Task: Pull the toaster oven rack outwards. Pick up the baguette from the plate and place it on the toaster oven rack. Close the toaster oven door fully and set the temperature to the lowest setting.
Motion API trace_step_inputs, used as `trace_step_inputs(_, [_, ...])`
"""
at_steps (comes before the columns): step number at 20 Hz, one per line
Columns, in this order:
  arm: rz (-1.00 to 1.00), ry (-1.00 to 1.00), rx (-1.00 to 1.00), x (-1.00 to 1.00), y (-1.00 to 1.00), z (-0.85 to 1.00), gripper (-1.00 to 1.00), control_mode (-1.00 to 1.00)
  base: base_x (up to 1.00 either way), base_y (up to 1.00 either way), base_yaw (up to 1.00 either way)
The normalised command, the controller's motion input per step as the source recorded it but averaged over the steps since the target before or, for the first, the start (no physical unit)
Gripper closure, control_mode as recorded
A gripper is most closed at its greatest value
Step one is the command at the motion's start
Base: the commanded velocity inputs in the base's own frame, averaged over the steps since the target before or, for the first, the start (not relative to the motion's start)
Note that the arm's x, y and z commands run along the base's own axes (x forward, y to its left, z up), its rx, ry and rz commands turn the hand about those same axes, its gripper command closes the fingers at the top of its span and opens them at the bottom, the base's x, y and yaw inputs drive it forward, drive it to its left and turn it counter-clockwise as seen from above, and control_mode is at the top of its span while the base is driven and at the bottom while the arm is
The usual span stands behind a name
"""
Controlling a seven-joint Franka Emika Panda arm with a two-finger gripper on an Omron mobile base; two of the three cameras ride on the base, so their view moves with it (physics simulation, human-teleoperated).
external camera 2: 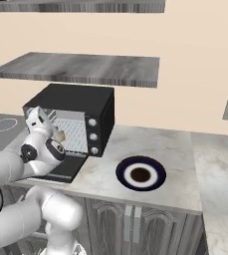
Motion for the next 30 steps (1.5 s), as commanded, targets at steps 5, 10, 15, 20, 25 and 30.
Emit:
trace_step_inputs(5, [0.11, 0.0, 0.0, -0.85, 0.0, 0.65, -1.0, -1.0, 0.0, 0.0, 0.0])
trace_step_inputs(10, [0.09, 0.01, 0.0, -0.8, 0.0, 0.99, -1.0, -1.0, 0.0, 0.0, 0.0])
trace_step_inputs(15, [0.11, 0.01, 0.02, -0.65, 0.0, 0.91, -1.0, -1.0, 0.0, 0.0, 0.0])
trace_step_inputs(20, [0.1, 0.15, 0.01, -0.41, 0.0, 0.67, -1.0, -1.0, 0.0, 0.0, 0.0])
trace_step_inputs(25, [0.17, 0.53, -0.12, -0.41, 0.0, 0.36, -1.0, -1.0, 0.0, 0.0, 0.0])
trace_step_inputs(30, [0.14, 0.7, -0.33, -0.61, 0.0, 0.14, -1.0, -1.0, 0.0, 0.0, 0.0])
